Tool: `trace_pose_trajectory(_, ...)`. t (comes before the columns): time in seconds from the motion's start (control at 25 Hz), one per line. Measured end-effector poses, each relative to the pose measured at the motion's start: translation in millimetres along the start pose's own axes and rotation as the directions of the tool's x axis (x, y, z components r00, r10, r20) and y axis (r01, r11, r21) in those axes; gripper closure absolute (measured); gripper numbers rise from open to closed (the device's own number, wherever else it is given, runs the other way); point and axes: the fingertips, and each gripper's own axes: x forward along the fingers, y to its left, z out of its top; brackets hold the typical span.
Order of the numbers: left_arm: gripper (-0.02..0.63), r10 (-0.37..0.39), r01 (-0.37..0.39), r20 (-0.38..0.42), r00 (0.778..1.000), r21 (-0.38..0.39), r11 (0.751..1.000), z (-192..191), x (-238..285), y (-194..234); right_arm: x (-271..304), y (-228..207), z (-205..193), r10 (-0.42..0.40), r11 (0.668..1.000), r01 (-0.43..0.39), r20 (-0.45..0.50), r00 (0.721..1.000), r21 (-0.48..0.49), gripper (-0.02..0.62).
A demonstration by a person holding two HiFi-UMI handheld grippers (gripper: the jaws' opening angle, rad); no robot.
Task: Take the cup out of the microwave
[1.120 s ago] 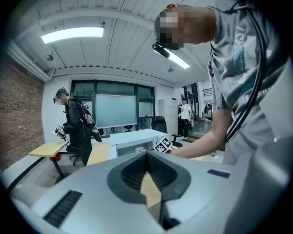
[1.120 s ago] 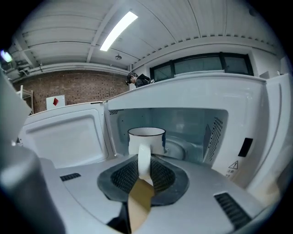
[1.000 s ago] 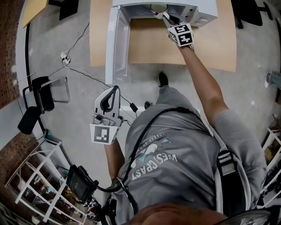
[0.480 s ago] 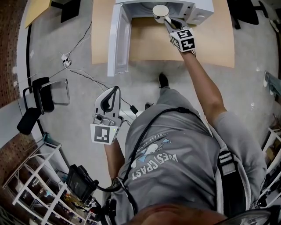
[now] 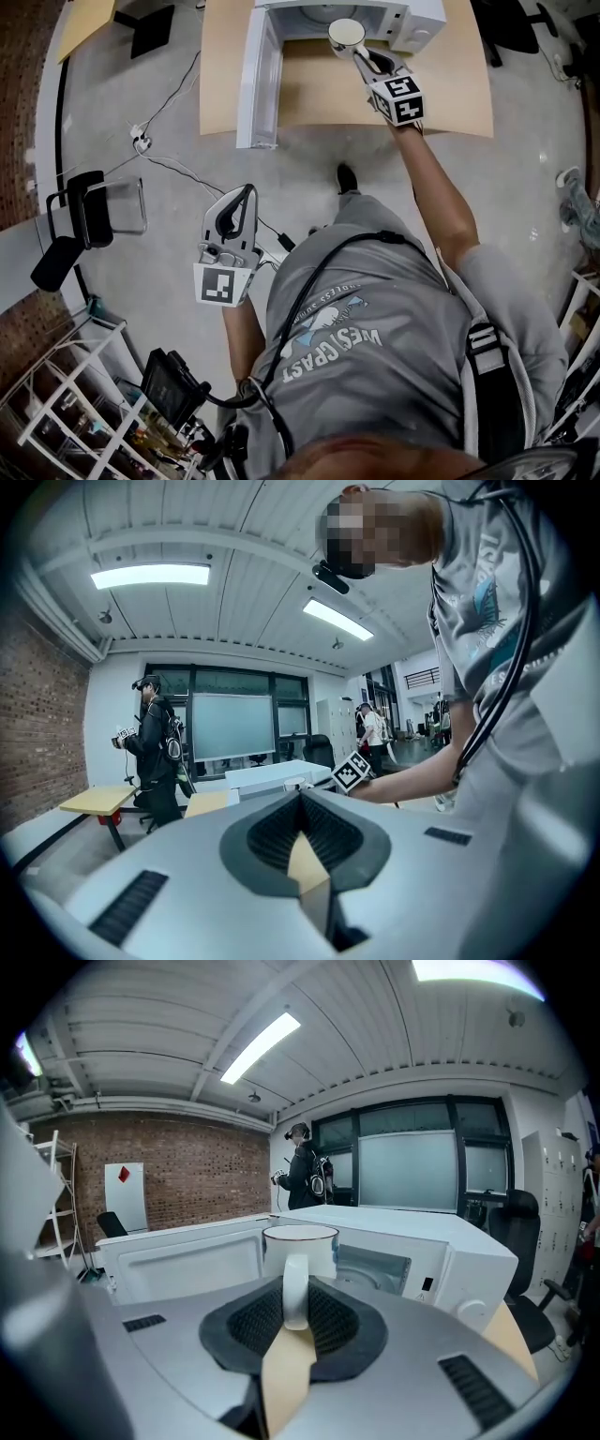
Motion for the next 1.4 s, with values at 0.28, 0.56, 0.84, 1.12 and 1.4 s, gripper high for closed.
trace_pose_trajectory(0.28, 0.563, 0.0, -0.001, 0.04, 0.999, 0.029, 1.0, 3, -43, -12, -53, 35, 22, 0.015, 1.0, -0.014, 0.045, 0.999, -0.015, 0.528)
trace_pose_trajectory(0.56, 0.563, -0.053, 0.052, 0.006, 0.999, 0.151, 0.987, 35, -63, -16, -103, 56, 96, 0.044, 0.998, -0.041, 0.085, 0.995, -0.038, 0.528)
trace_pose_trajectory(0.84, 0.563, -0.085, 0.07, 0.052, 0.995, 0.243, 0.967, 52, -158, -59, -210, 142, 113, 0.064, 0.997, -0.057, 0.142, 0.988, -0.051, 0.528)
trace_pose_trajectory(1.12, 0.563, -0.142, 0.11, 0.083, 0.986, 0.309, 0.945, 46, -195, -65, -273, 186, 123, 0.042, 0.996, -0.027, 0.202, 0.979, -0.08, 0.528)
trace_pose_trajectory(1.4, 0.563, -0.259, 0.199, 0.086, 0.962, 0.431, 0.88, 24, -211, -85, -344, 214, 117, 0.009, 0.996, 0.015, 0.261, 0.965, -0.09, 0.528)
